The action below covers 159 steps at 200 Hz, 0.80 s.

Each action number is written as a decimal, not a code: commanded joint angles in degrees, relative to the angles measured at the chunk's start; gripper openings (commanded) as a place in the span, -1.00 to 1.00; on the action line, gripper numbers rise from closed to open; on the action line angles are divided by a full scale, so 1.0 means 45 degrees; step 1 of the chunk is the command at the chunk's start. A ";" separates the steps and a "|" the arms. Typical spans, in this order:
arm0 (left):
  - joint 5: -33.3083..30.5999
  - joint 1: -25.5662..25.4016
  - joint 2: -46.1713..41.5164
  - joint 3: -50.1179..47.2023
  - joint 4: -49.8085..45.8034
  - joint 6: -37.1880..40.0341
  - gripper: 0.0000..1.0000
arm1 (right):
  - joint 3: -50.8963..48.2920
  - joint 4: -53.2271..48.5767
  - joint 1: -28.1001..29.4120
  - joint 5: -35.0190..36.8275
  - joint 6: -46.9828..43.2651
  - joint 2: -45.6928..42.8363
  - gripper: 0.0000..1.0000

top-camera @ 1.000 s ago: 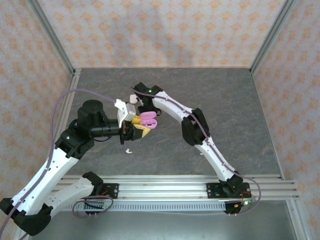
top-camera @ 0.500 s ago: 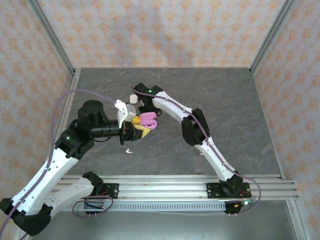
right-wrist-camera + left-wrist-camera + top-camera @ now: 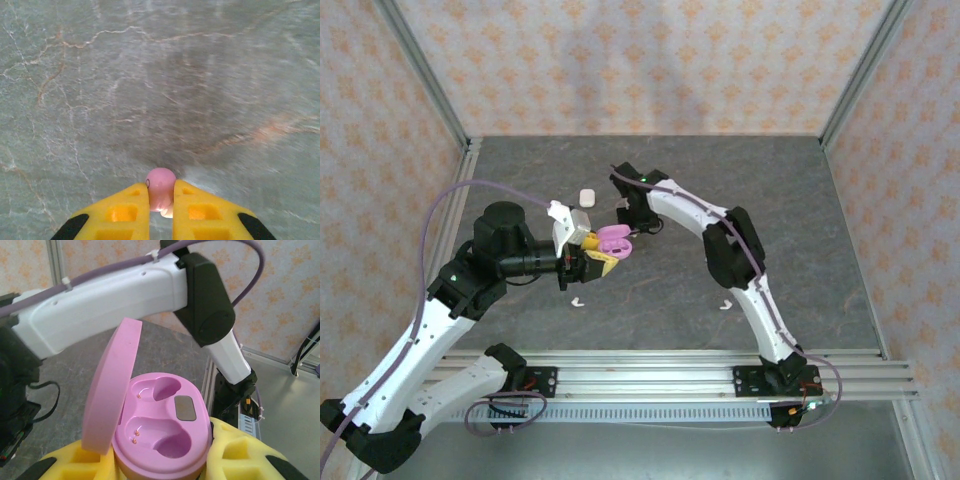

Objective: Insert the wireless bluetooth earbuds into the charging case

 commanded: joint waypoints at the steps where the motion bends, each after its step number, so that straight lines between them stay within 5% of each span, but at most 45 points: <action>1: -0.0196 -0.0030 -0.0166 0.0075 0.0487 -0.0132 -0.74 | -0.1533 0.1647 -0.0276 -0.0601 0.1222 -0.1938 -0.71; 68: -0.0295 -0.0038 0.0310 -0.0047 0.1258 -0.0249 -0.74 | -0.6491 0.3800 -0.0974 -0.0982 0.2791 -0.7465 -0.74; 159: -0.0755 -0.0066 0.1479 -0.0251 0.3035 -0.0259 -0.79 | -0.8431 0.3572 -0.1016 -0.0790 0.4177 -1.3611 -0.71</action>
